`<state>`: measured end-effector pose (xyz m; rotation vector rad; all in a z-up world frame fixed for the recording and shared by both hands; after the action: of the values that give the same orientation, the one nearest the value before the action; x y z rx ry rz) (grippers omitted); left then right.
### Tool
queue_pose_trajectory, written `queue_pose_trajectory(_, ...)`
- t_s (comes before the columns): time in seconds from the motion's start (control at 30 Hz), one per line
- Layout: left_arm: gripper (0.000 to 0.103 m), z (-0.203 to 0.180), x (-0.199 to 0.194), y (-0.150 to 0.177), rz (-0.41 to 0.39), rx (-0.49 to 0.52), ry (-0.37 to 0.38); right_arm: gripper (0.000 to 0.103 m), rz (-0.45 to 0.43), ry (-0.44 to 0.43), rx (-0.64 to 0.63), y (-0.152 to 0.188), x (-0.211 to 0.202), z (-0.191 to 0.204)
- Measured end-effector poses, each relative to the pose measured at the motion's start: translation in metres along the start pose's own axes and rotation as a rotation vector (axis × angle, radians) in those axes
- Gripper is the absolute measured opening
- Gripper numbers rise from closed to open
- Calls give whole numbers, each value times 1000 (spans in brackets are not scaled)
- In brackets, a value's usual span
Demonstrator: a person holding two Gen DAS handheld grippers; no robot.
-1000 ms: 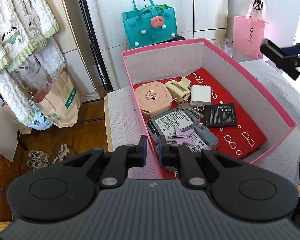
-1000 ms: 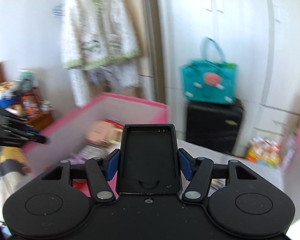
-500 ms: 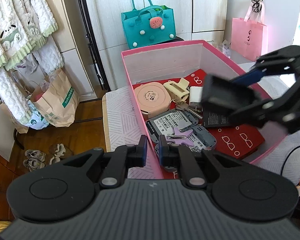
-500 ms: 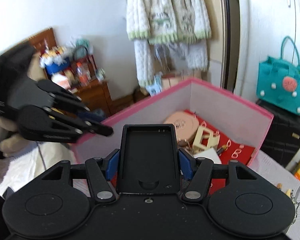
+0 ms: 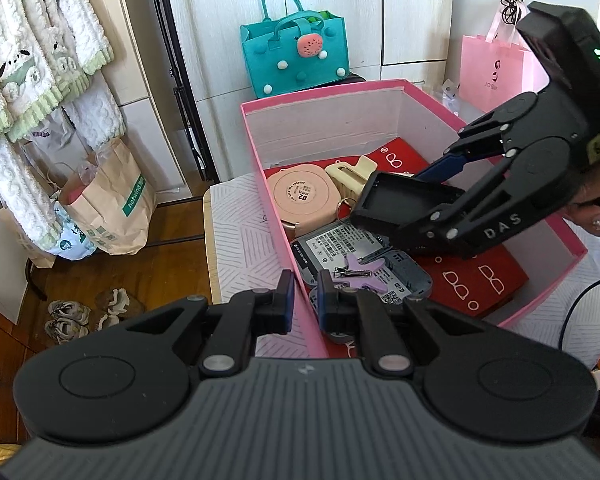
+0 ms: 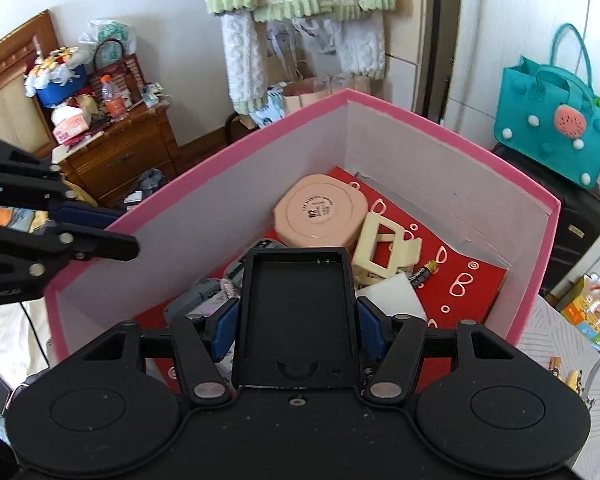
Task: Organize rigid objects
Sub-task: 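Carry the black phone case into the pink box and release it, then grasp the small keys on the table with the right gripper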
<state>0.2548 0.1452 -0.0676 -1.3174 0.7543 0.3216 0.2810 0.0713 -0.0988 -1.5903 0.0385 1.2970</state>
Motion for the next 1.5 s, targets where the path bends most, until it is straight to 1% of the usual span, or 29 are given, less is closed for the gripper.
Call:
queue_pose_trajectory(0.13, 9, 1, 0, 0, 1, -11, 3, 69, -64, -20, 38, -6, -10, -7)
queue_pose_trajectory(0.3, 9, 1, 0, 0, 2, -7, 2, 69, -192, -14, 72, -10, -52, -18)
queue_pose_trajectory(0.5, 9, 2, 0, 0, 1, -5, 1, 75, -328, 78, 75, -4, -115, -40)
queue_pose_trajectory(0.63, 9, 1, 0, 0, 0, -11, -1, 79, -399, 144, 101, 11, -143, -60)
queue_pose_trajectory(0.73, 9, 1, 0, 0, 0, -14, -5, 79, -404, 199, 138, 30, -149, -80)
queue_pose_trajectory(0.93, 9, 0, 0, -1, 1, -19, -9, 78, -352, 234, 280, 79, -138, -119)
queue_pose_trajectory(0.97, 9, 0, 0, -1, 1, -19, -9, 78, -342, 229, 295, 88, -133, -122)
queue_pose_trajectory(1.03, 9, 0, 0, -1, 1, -18, -10, 72, -328, 235, 303, 104, -126, -128)
queue_pose_trajectory(1.13, 9, 1, 0, 0, 2, -17, -14, 71, -296, 256, 275, 119, -113, -129)
queue_pose_trajectory(1.2, 10, 1, 0, 0, 2, -18, -14, 68, -273, 237, 247, 124, -102, -124)
queue_pose_trajectory(1.27, 11, 1, 0, 1, 5, -19, -13, 67, -261, 216, 214, 125, -93, -119)
queue_pose_trajectory(1.4, 11, 1, -1, 2, 6, -14, -19, 56, -233, 231, 126, 125, -75, -111)
queue_pose_trajectory(1.5, 11, 0, -1, 1, 8, -19, -17, 45, -213, 248, 69, 121, -59, -110)
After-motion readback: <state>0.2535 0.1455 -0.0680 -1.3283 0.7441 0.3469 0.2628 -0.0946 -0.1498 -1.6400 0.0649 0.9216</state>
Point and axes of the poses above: each gripper's, at about its wrist camera, not at the fingertips, and x roughly the way its jaws point, z to its left, y to its underside, the point moved 10 cm from there along x, roughly the way its jaws point, and after that the axes turned 5 degrees about -z, right-handed, at the moved point
